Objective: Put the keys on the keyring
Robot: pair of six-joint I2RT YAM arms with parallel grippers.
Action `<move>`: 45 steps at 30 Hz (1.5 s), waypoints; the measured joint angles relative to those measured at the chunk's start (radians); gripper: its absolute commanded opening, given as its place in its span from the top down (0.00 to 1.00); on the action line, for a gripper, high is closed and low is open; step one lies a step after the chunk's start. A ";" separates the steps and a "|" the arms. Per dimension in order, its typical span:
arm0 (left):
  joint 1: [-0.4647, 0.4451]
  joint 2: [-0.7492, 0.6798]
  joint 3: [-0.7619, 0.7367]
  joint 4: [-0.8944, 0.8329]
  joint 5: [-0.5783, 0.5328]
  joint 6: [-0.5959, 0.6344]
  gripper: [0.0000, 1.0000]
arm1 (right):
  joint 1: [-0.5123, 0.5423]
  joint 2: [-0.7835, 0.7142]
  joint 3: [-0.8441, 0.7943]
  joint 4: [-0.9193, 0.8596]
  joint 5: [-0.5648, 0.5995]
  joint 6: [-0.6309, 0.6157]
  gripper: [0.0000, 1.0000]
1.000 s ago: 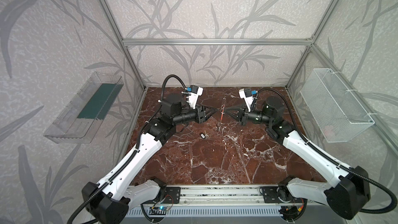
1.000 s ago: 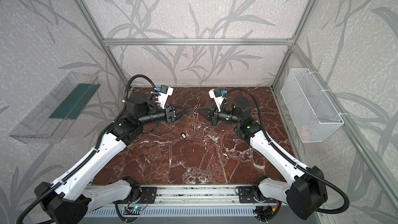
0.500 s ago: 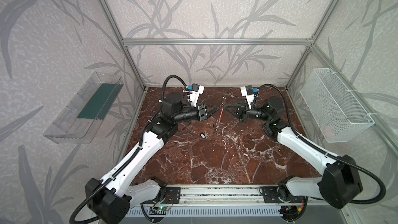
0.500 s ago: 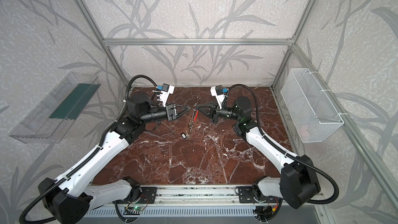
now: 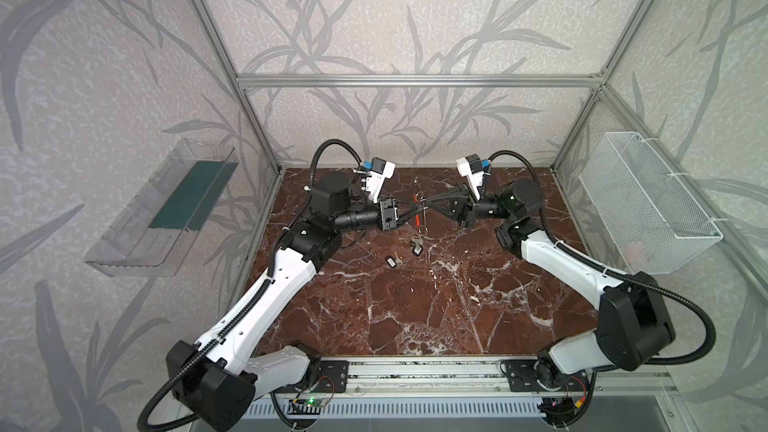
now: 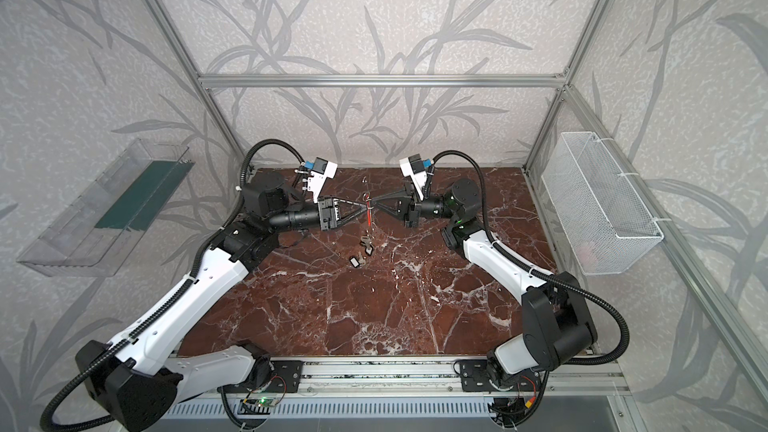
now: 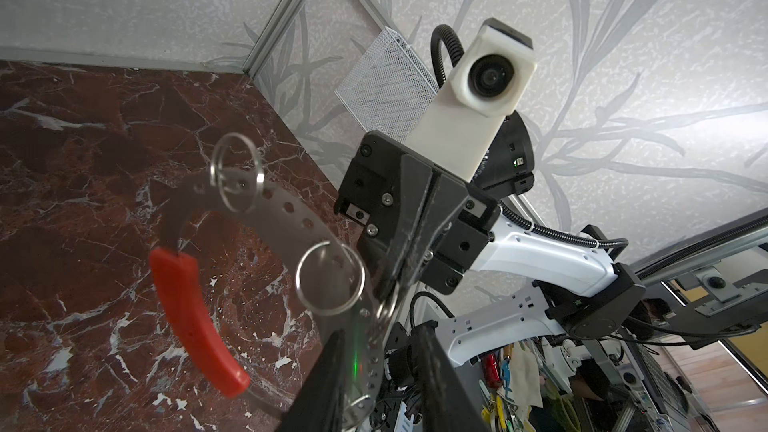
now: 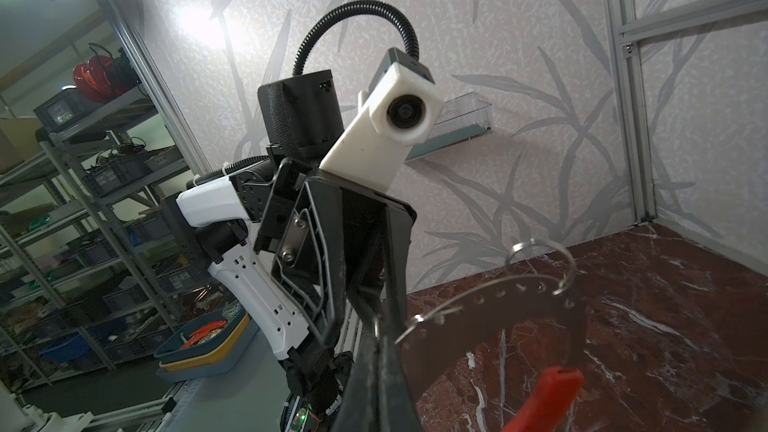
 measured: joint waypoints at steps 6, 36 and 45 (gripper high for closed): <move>0.013 0.035 0.047 -0.021 0.038 0.013 0.70 | 0.001 -0.034 0.000 -0.086 -0.023 -0.083 1.00; 0.017 0.075 0.064 -0.067 0.159 0.032 0.84 | 0.006 -0.070 0.000 -0.307 -0.013 -0.292 1.00; 0.017 0.078 0.063 -0.075 0.166 0.036 0.85 | 0.001 -0.070 0.000 -0.307 -0.003 -0.292 1.00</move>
